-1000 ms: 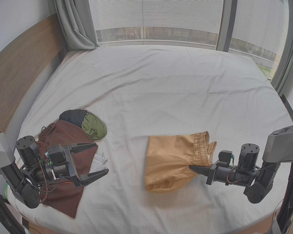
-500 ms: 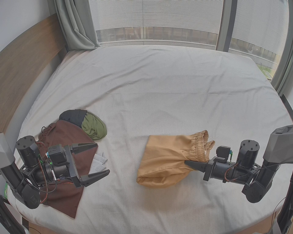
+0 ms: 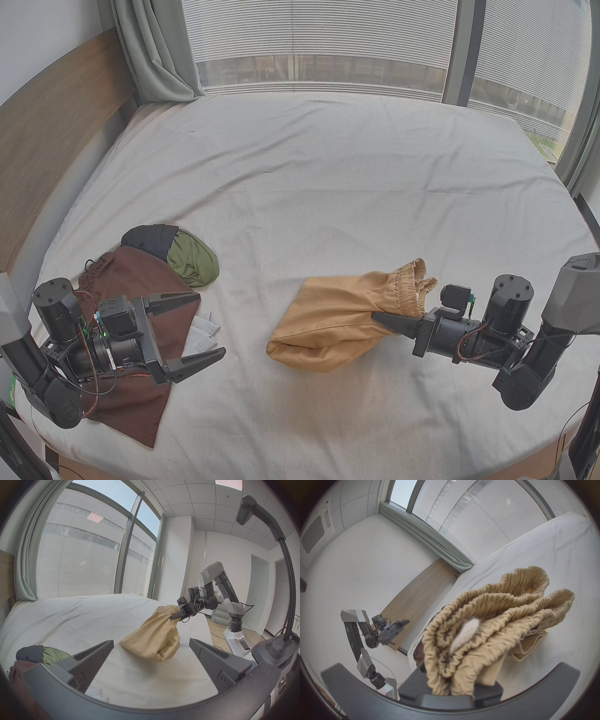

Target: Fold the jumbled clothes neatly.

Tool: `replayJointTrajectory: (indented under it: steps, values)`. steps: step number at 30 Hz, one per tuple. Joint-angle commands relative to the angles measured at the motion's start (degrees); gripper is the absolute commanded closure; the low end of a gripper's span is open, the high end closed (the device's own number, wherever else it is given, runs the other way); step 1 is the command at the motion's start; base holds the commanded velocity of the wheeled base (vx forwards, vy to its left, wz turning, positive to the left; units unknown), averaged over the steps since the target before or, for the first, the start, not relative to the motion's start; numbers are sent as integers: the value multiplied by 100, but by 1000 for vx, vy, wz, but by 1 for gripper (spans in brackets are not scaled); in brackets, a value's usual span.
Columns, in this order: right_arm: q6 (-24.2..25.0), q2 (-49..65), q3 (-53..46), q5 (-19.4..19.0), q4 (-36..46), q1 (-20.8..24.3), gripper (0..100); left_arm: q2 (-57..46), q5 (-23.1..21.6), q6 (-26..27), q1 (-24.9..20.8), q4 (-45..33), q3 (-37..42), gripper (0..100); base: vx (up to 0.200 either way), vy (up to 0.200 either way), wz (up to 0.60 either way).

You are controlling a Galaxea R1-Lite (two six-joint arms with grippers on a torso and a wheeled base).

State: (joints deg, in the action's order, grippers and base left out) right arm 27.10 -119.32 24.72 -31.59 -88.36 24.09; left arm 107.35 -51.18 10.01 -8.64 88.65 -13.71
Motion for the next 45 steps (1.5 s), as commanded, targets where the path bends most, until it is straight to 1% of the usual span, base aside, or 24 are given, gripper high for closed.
replayJointTrajectory:
  steps: [1, 6, 13, 22, 27, 28, 33, 40, 45]
  values:
    - [173, 32, 288, -5, -6, -62, 100, -4, 2, 1, 3, 3, 0, 0, 0, 0, 0]
    - [331, 32, 621, 3, 12, -141, 100, -4, -6, 1, 3, 3, 0, 0, 0, 0, 0]
    - [340, 5, 1035, -5, 20, -282, 100, 5, -15, 1, 12, 3, 0, 0, 0, 0, 0]
    - [357, -21, 1518, -5, 73, -282, 100, 14, -24, 1, 12, 3, 9, 0, 0, 0, 0]
    - [639, -39, 1782, -49, 64, -256, 100, 23, -24, 1, 3, 3, 18, 0, 0, 0, 0]
    - [797, -47, 1940, -49, 64, -256, 100, 32, -24, 1, 3, 3, 27, 0, 0, 0, 0]
    - [850, -276, 2362, -49, 126, -291, 100, 32, -24, 1, 3, 3, 27, 0, 0, 0, 0]
    - [876, -645, 3012, -49, 398, -370, 100, 58, -33, 10, 3, 3, 36, 0, 0, 0, 0]
    - [876, -715, 3575, -49, 917, -414, 100, 58, -33, 10, 3, 3, 44, 0, 0, 0, 0]
